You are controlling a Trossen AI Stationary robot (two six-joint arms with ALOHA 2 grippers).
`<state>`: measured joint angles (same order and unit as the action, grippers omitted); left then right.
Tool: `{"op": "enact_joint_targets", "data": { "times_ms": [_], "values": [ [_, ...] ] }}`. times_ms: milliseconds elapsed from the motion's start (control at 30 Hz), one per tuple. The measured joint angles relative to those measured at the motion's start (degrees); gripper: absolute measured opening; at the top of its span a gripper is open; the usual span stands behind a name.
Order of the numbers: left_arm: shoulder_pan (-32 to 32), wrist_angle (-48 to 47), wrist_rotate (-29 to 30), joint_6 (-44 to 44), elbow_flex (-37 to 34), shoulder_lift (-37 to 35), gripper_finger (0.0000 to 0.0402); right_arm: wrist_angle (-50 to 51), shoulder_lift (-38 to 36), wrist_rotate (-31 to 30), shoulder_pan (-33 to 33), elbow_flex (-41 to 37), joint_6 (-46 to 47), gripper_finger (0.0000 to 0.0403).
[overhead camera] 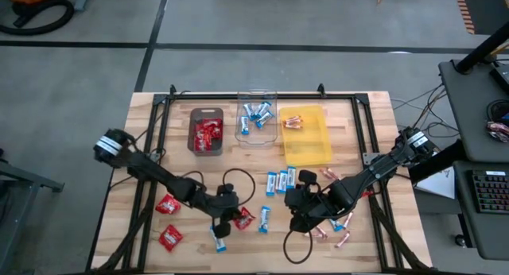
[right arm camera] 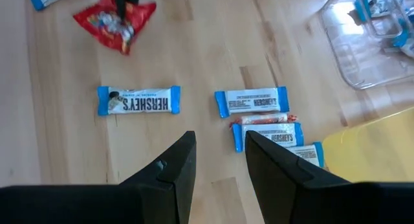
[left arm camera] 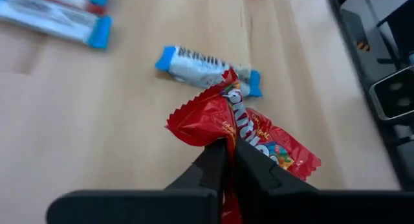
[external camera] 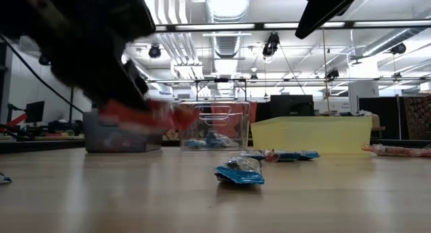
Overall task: Sort candy
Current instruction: Put the red candy into the black bin
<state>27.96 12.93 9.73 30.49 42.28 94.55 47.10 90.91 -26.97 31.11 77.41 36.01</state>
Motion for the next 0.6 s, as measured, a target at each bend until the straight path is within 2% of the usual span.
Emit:
{"op": "enact_joint_targets", "data": {
  "times_ms": [133,333,467,600],
  "values": [
    [-0.5,-9.65,3.33,-1.25,0.0,-8.92,0.0005,-0.08,0.0,-0.29,0.0,0.0,0.0,0.0125],
    [-3.65,-27.01,14.71,-1.91,0.0,-24.11,0.0005,-0.09,0.0,-0.37,-0.02,0.0,-0.38,0.0125],
    [-8.91,-38.58,21.54,-0.87,0.0,-32.86,0.0002,-0.05,0.0,-3.9,-0.02,0.0,-1.51,0.0125],
    [-17.18,-46.29,24.31,-0.93,-0.07,-38.57,0.0001,-0.02,0.0,-9.72,-0.7,0.0,-3.47,0.0125]
  ]
}}
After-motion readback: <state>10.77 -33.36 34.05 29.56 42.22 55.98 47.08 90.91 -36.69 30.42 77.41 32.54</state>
